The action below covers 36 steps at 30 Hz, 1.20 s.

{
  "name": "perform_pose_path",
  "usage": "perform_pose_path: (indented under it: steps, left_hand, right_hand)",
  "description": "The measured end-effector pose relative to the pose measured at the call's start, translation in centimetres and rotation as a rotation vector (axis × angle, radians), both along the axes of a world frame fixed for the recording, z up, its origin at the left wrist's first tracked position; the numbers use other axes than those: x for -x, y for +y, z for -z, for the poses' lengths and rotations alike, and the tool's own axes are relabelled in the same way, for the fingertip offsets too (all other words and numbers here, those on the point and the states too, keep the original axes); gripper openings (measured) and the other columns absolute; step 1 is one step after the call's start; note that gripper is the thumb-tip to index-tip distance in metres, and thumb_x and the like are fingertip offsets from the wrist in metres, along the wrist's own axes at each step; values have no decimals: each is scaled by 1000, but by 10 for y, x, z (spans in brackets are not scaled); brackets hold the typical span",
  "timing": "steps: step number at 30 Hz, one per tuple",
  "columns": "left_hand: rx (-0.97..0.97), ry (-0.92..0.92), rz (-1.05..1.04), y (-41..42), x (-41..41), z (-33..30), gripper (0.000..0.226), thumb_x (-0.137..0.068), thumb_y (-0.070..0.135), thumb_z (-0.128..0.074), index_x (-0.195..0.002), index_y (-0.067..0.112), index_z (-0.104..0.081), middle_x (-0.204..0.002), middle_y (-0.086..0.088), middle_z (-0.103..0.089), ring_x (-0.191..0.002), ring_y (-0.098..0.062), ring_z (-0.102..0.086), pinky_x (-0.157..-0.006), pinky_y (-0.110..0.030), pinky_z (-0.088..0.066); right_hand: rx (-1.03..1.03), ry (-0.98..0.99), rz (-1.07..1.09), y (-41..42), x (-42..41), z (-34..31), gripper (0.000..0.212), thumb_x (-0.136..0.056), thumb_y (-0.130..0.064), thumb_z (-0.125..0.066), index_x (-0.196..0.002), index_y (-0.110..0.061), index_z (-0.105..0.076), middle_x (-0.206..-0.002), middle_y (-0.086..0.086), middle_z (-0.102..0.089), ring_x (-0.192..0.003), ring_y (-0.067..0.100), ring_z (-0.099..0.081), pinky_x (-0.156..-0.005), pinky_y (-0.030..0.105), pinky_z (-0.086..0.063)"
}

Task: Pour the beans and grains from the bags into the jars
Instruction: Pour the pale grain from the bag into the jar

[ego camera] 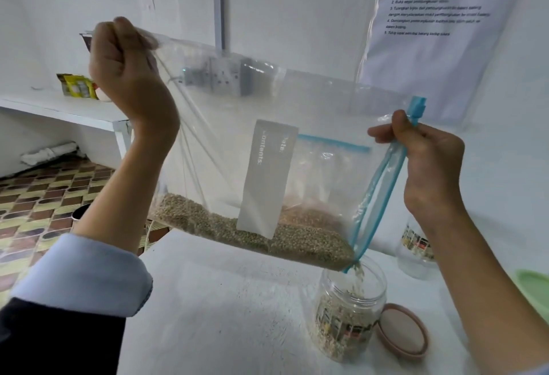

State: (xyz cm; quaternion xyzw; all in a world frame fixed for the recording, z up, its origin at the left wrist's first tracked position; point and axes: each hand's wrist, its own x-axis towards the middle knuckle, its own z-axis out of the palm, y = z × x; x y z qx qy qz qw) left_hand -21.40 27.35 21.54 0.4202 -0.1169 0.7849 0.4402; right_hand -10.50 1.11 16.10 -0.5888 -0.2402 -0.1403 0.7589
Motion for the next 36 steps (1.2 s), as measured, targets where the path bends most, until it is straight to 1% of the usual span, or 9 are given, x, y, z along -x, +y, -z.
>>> perform_pose_path:
  steps: [2, 5, 9, 19, 22, 25, 28, 31, 36]
  left_hand:
    - [-14, 17, -11, -2, 0, 0, 39, -94, -3, -38, -65, 23, -39, -47, 20, -48, -47, 5, -38, -51, -10, -29]
    - [-6, 15, -28, 0, 0, 2, 41, -94, -2, -39, -63, 24, -40, -47, 20, -49, -48, 4, -38, -52, -12, -29]
    - [-10, 30, -55, -4, -1, 3, 40, -94, -3, -37, -65, 24, -38, -47, 23, -47, -48, 7, -39, -53, -9, -30]
    - [-10, 15, -43, 0, -1, 1, 39, -95, -1, -39, -64, 21, -42, -48, 18, -51, -47, 3, -38, -51, -14, -30]
    - [-6, 21, -38, 0, -1, 0, 39, -94, -1, -38, -64, 22, -41, -48, 19, -49, -47, 3, -37, -51, -12, -29]
    - [-11, 15, -56, 2, 1, 0, 37, -95, 2, -41, -63, 21, -42, -50, 16, -50, -48, -6, -39, -50, -17, -31]
    - [-13, 24, -65, 0, 1, -2, 37, -94, 2, -40, -64, 22, -42, -50, 17, -49, -49, 1, -38, -52, -14, -31]
    - [-18, 13, -65, 1, 1, 0, 38, -95, 2, -41, -63, 23, -44, -51, 15, -50, -47, -4, -37, -49, -16, -30]
    - [-8, 19, -59, 2, 1, 0, 39, -94, 2, -41, -62, 23, -43, -49, 17, -49, -47, -1, -37, -50, -15, -30]
  right_hand:
    - [62, 14, -10, 0, 1, 0, 24, -88, -31, -64, -67, -23, -72, -68, -12, -72, -74, 0, -62, -71, 6, -43]
    - [7, 18, 21, -2, -2, 0, 23, -89, -30, -64, -70, -20, -72, -68, -13, -72, -74, -2, -63, -68, 2, -41]
    - [60, 24, 15, 0, 0, 0, 22, -88, -31, -64, -71, -21, -72, -69, -13, -71, -71, -5, -61, -65, 0, -41]
    - [39, 5, -1, -2, -5, -1, 22, -89, -28, -64, -72, -18, -72, -68, -12, -72, -74, 1, -63, -73, 6, -43]
    - [72, 0, -3, -2, -4, 1, 21, -88, -30, -64, -72, -19, -73, -68, -14, -72, -73, -3, -62, -69, 1, -41]
    - [42, -4, 10, -4, -5, 1, 22, -90, -28, -63, -73, -18, -72, -68, -14, -72, -74, -1, -63, -73, 5, -43]
    - [81, 2, -9, -4, -5, 1, 21, -89, -29, -64, -73, -19, -72, -69, -14, -72, -75, -2, -62, -76, 6, -42]
    - [29, 2, -2, -4, -6, 1, 22, -90, -27, -63, -73, -17, -72, -69, -12, -73, -75, 2, -64, -76, 8, -45]
    - [27, -2, 4, -1, -6, 0, 22, -90, -26, -63, -72, -17, -71, -67, -13, -72, -72, 0, -64, -75, 7, -44]
